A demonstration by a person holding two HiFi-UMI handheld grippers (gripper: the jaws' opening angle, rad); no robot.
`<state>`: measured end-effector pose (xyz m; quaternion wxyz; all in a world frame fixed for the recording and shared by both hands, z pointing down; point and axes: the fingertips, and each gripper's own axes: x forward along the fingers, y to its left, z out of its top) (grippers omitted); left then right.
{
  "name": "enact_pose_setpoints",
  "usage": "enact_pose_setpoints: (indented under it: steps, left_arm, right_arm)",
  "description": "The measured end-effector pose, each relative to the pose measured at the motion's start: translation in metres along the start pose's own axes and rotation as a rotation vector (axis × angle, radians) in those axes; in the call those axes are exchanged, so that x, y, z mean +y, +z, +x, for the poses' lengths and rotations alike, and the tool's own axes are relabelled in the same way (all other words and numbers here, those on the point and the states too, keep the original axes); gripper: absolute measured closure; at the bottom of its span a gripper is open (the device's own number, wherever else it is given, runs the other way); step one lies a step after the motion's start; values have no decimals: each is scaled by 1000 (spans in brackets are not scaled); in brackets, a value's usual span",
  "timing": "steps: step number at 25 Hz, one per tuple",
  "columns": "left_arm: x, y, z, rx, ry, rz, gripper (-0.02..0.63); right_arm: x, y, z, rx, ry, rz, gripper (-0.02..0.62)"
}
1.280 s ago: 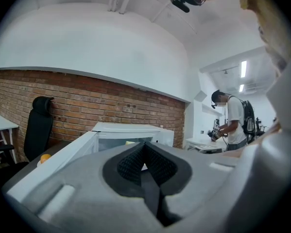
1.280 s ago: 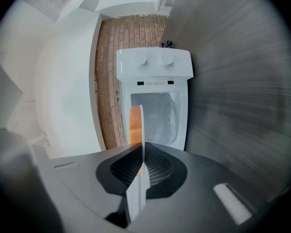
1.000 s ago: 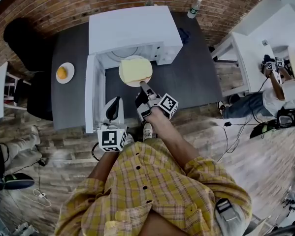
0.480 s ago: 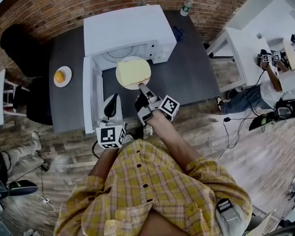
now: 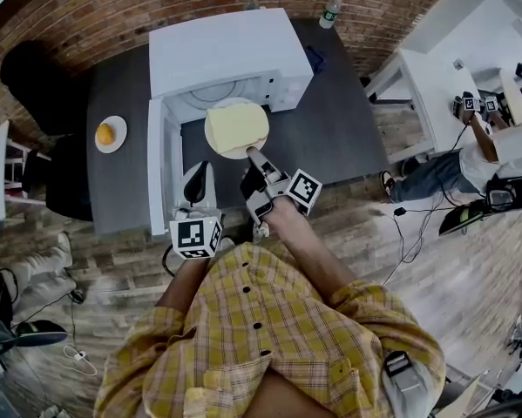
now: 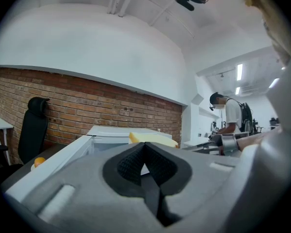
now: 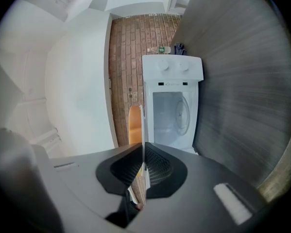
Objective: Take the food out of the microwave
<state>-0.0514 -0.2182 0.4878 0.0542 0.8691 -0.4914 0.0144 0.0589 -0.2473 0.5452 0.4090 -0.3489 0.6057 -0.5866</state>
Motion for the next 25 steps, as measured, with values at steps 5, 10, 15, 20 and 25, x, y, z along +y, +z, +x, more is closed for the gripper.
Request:
enact_pose_setpoints:
  steps: [5,10,15,20,25]
  left_arm:
    - [0,2,-1,-1,2,4,607]
    - [1,3,2,-6,2,0,607]
    - [-3,4,3,-8,-2,1,607]
    - [-4,6,3,-10,-2,3,606]
    - [-3,8,3,-8,0,0,606]
  right_arm:
    - [5,0,-1,5,2,-7,580]
    - [6,2,-1,3,2,-7,580]
    - [6,3,-6,9,-9,-14,580]
    - [9,3,-5,11,-3,-18,580]
    - [12,0,-6,13,1,-7,580]
